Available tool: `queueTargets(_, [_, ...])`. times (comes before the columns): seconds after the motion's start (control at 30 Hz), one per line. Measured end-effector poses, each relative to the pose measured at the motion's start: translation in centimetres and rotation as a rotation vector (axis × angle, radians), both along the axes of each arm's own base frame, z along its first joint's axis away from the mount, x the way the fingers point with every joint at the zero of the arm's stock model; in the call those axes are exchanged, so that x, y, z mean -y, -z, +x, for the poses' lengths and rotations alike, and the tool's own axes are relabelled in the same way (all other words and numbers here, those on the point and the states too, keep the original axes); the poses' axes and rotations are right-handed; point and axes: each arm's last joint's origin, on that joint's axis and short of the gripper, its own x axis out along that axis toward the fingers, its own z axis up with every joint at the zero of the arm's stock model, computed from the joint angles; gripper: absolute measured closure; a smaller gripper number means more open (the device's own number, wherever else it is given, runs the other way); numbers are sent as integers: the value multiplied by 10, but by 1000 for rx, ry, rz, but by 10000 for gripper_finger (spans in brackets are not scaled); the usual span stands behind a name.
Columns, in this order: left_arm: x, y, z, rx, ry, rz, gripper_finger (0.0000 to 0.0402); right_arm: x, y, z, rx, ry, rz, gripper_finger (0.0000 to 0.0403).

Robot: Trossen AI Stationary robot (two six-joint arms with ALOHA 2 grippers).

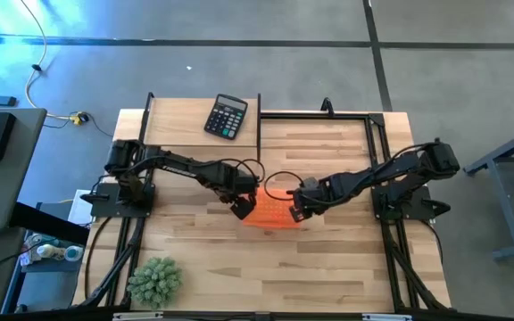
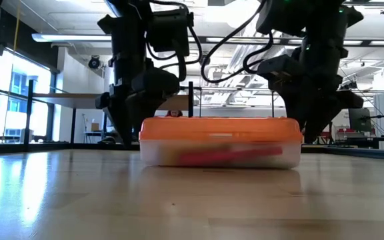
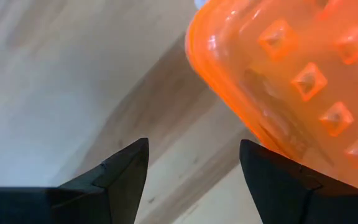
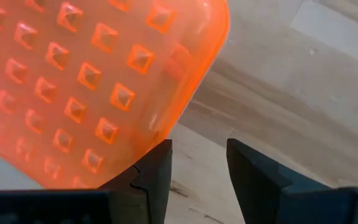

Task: Pack school essentials
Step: Close the supply box

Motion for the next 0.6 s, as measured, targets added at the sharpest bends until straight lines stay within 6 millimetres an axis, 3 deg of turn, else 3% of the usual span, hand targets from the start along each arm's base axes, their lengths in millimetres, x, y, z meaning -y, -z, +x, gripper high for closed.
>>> queueTargets(0.6, [-1, 0, -2, -8, 61, -81, 158, -2, -8, -10, -30, 26, -45, 256])
